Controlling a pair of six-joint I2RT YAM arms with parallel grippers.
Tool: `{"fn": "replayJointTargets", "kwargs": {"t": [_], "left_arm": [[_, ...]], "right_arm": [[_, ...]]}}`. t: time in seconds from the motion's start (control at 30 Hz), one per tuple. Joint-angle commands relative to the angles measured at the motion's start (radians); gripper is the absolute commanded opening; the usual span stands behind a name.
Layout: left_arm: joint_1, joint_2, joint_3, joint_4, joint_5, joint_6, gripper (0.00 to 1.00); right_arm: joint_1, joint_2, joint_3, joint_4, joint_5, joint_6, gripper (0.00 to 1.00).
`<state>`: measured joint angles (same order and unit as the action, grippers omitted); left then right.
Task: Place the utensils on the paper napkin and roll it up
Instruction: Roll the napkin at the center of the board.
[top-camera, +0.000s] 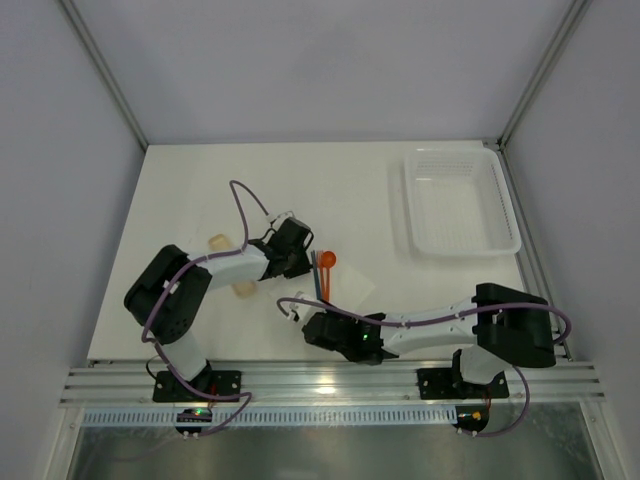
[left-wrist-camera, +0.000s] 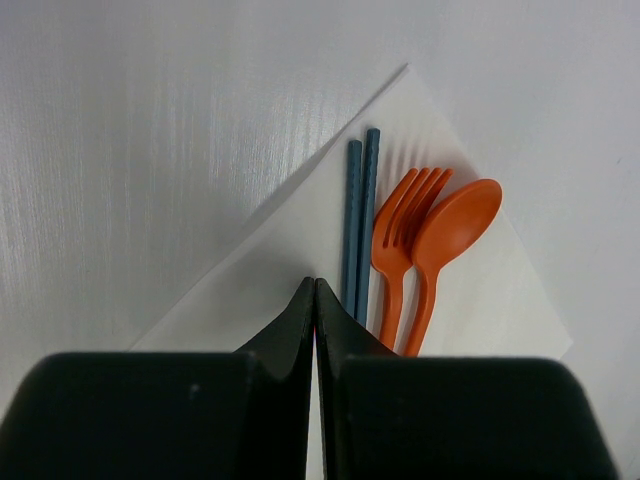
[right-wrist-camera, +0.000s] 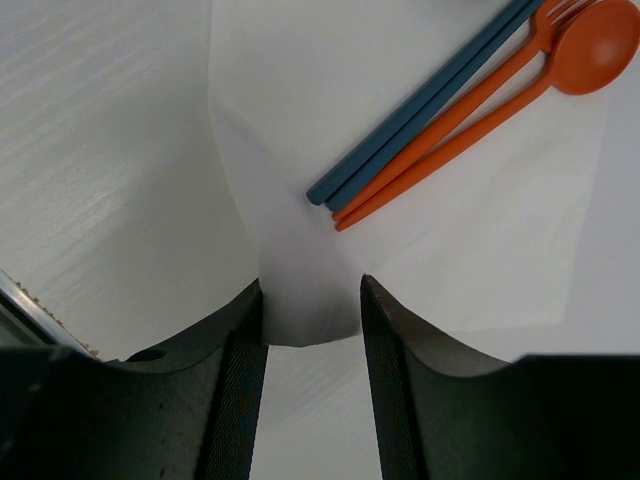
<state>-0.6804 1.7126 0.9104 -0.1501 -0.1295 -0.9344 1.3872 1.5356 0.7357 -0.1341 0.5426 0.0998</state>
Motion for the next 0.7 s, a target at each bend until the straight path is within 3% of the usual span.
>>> {"fn": "replayJointTargets", "kwargs": {"t": [0.0,0.67], "left_arm": [[0.004,0.004,-0.001,-0.049,-0.009,0.013,0.00],[0.004,0.013,-0.013,-0.036,0.002,0.013,0.00]], "right_arm": [[-0.019,0.005,0.030,0.056,0.051,0.006,0.45],[-0.126,0.011,0.034,0.113,-0.027,-0.014,0.46]]}}
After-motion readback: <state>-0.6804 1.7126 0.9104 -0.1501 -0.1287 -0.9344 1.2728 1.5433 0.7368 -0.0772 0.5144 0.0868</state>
